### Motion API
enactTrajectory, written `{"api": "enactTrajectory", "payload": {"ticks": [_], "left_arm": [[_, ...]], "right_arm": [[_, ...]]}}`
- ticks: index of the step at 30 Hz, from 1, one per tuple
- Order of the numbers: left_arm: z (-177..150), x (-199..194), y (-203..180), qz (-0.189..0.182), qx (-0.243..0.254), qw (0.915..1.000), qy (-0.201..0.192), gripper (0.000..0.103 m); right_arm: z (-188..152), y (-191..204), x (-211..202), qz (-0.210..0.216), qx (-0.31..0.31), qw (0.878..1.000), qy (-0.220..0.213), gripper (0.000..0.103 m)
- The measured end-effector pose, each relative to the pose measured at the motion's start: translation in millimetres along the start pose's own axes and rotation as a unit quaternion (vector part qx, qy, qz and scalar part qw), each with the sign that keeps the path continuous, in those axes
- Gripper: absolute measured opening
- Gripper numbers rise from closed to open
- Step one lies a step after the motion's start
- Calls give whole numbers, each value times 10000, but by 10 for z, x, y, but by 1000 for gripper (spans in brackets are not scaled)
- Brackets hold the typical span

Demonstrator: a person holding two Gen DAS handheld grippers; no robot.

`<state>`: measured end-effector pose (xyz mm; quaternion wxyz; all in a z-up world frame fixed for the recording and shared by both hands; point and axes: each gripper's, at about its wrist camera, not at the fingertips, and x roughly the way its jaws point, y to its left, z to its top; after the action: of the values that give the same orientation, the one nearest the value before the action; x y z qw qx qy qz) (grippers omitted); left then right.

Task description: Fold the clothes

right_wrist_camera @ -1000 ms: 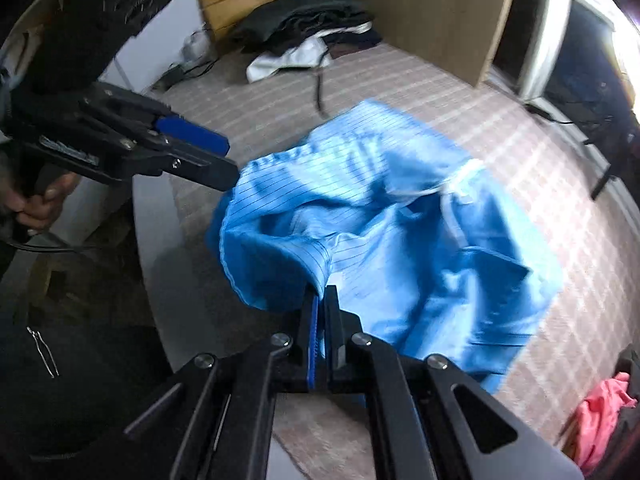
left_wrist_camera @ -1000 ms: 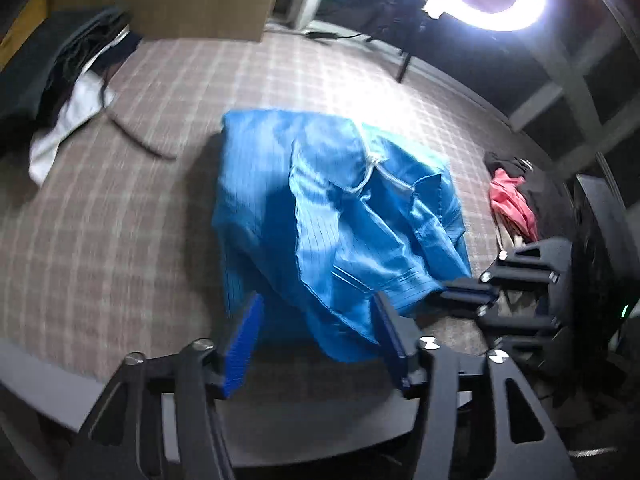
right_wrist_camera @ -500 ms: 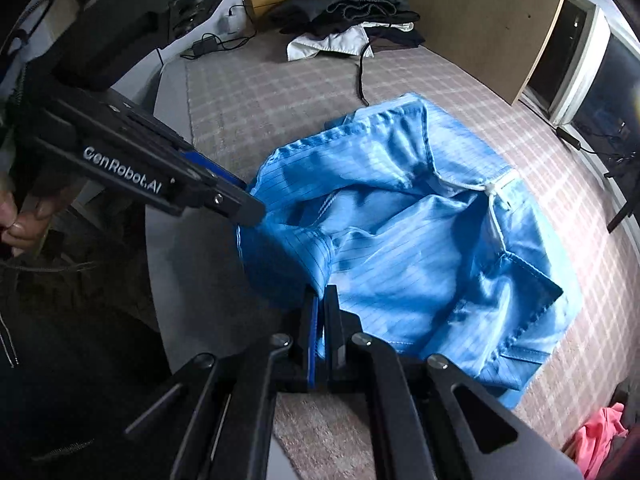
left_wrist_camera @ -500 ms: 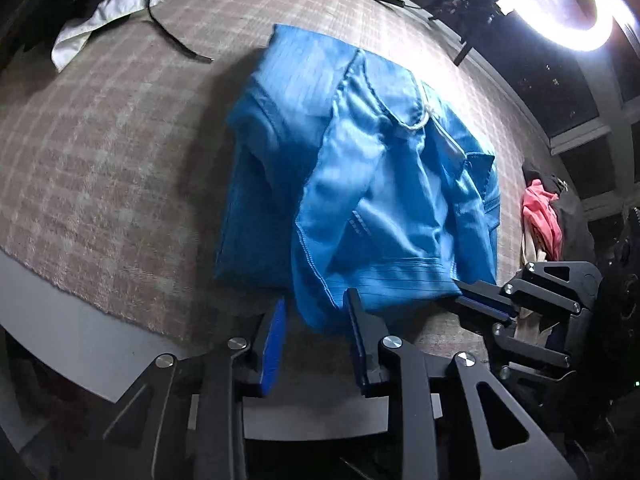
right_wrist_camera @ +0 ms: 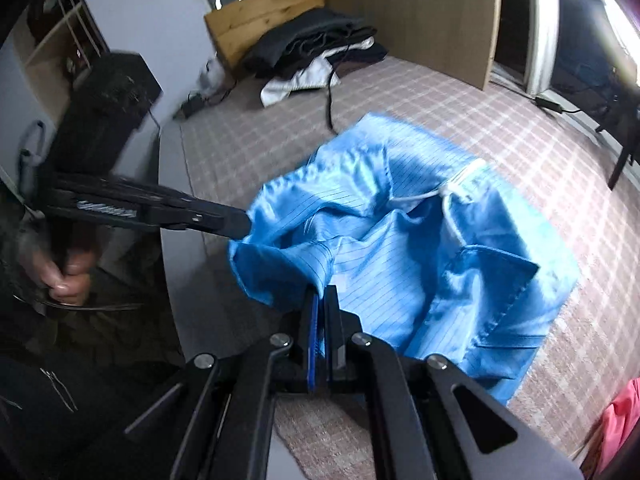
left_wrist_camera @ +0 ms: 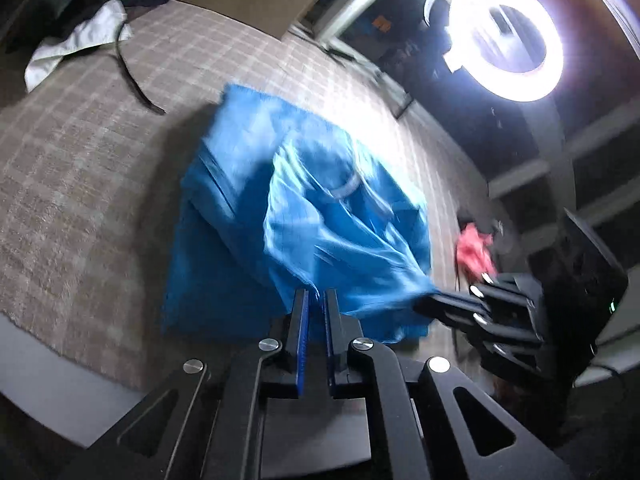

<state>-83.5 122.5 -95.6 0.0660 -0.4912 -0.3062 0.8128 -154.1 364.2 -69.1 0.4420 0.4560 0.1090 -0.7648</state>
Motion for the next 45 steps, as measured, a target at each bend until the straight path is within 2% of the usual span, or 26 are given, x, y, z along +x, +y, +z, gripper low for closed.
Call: {"api": "enactTrajectory", "payload": {"ticks": [2,6,8,11,13,15,17,18,19,22,26,27,29,30,34,37,39,42,45], "left_arm": [[-24,12,84,147,-41,9999,-22,6],[-146,149,220,624,-41,9979,185,1],[-180,202,268,594,-145,9975,361,2],[-97,55,200,666,-170,9973,255,4],[43,-139,82,686,-108,9975,107,27],[186,-228,-119,836,263,9961,32,40],[327,-238,-336,972,715,9927,41,43],[378,-154,-430,1011,940,9903,166,43],[402,-37,-501,1105,1131,9869,317,43],[454,417,-698,1542,1814,9675,851,43],[440,749,-712,1866,2237,9472,1342,43],[433,803,-715,1919,2364,9418,1428,39],[442,871,-708,1898,2493,9367,1563,22],[453,890,-697,1848,2508,9364,1619,8],[579,855,-631,1564,2313,9467,1604,4],[763,652,-517,1224,1917,9649,1313,3],[906,478,-419,944,1582,9771,1061,1],[1039,251,-267,359,1051,9909,758,1],[1040,116,-133,-117,649,9962,560,1]], "right_arm": [[-29,-81,-84,-55,149,9998,-125,2],[-148,-250,10,-217,410,9989,112,2],[-180,-271,67,-164,459,9986,211,2],[-180,-228,74,-199,357,9989,224,2],[-171,-192,70,-249,267,9991,232,2],[-170,-159,81,-282,208,9990,270,2],[-180,-126,101,-308,159,9989,308,2],[-180,-114,106,-315,143,9989,313,2],[-179,-104,111,-320,130,9989,313,2],[-174,-72,125,-336,90,9989,314,2],[-167,-29,143,-357,37,9989,315,2],[-170,-24,143,-360,32,9989,313,2],[-179,-16,138,-364,28,9989,308,2],[-184,-13,136,-366,26,9989,306,2],[-191,1,123,-389,1,9988,281,2],[-191,-8,71,-439,-1,9988,211,2],[-197,-42,1,-474,65,9988,118,2],[-219,-96,-64,-458,206,9987,36,2],[-211,-46,-48,-359,250,9990,-20,2]]}}
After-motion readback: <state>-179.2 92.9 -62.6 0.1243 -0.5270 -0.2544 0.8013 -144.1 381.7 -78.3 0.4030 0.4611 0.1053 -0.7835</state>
